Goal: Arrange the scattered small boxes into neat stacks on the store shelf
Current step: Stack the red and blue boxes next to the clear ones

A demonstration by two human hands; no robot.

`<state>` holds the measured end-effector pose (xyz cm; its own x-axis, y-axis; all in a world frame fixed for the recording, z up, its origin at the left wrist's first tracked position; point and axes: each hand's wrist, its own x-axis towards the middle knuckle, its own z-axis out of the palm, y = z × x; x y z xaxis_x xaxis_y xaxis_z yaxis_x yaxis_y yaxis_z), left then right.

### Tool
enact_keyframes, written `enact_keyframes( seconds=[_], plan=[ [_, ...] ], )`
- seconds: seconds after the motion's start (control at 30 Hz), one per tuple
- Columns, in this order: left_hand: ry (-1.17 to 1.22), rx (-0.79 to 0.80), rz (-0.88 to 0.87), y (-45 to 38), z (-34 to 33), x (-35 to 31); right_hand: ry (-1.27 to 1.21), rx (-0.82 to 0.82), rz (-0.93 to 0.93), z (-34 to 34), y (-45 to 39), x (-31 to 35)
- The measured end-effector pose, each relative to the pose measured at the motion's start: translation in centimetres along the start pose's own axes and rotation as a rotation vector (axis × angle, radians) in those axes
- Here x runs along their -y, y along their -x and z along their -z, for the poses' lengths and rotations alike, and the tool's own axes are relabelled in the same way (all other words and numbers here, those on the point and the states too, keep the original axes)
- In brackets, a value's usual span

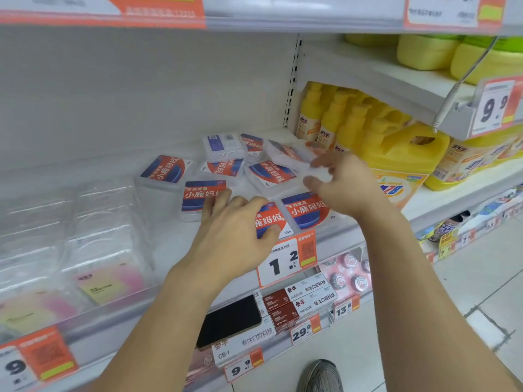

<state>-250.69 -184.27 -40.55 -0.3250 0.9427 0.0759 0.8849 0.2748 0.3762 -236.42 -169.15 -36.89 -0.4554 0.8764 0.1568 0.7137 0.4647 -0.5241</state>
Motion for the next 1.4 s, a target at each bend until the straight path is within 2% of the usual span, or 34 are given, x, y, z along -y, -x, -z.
enact_keyframes(
  seconds=[0.07, 0.2, 0.27, 0.4, 0.57, 0.7, 0.8, 0.9, 1.0, 1.07, 1.2, 1.3, 1.4],
  plan=[
    [0.007, -0.005, -0.004, 0.1, -0.1, 0.1, 0.014, -0.049, 0.036, -0.2, -2.5, 0.0],
    [-0.005, -0.004, -0.003, 0.0, 0.0, 0.1, 0.017, 0.183, -0.092, -0.3, -6.2, 0.3],
    [-0.007, -0.007, 0.001, -0.2, 0.0, 0.0, 0.056, 0.25, -0.086, -0.8, -6.8, 0.2],
    [0.0, -0.058, 0.005, -0.6, -0.1, 0.0, 0.151, 0.203, 0.09, -1.6, -6.8, 0.1],
    [0.004, -0.078, 0.036, -1.1, -0.1, -0.2, 0.284, 0.225, 0.243, -2.3, -6.1, 1.4],
    [0.006, -0.143, 0.103, -1.4, -0.1, -0.6, 0.232, 0.164, 0.339, -3.5, -4.7, 1.7],
    [0.172, -0.276, 0.212, -1.8, 0.7, -0.3, 0.164, 0.185, 0.398, -3.4, -3.3, 1.5],
    [0.202, -0.295, 0.236, -2.2, 1.0, 0.5, 0.063, 0.215, 0.464, -2.7, -1.9, 1.2],
    [0.193, -0.283, 0.173, -2.5, 0.8, 1.1, -0.238, 0.171, 0.377, -2.2, -1.1, 1.0],
    [0.208, -0.202, 0.118, -2.6, 0.9, 1.3, -0.329, 0.107, 0.278, -2.3, -0.9, 0.8],
    [0.133, -0.025, 0.089, -2.9, 0.9, 2.1, -0.215, 0.139, 0.184, -3.5, -0.9, 0.7],
    [0.089, -0.024, 0.154, -3.6, 0.9, 2.3, -0.086, 0.158, 0.186, -3.7, -1.6, 0.8],
    [-0.032, -0.031, 0.238, -4.3, 1.0, 2.5, -0.098, 0.117, 0.163, -3.9, -2.3, 1.4]
  ],
)
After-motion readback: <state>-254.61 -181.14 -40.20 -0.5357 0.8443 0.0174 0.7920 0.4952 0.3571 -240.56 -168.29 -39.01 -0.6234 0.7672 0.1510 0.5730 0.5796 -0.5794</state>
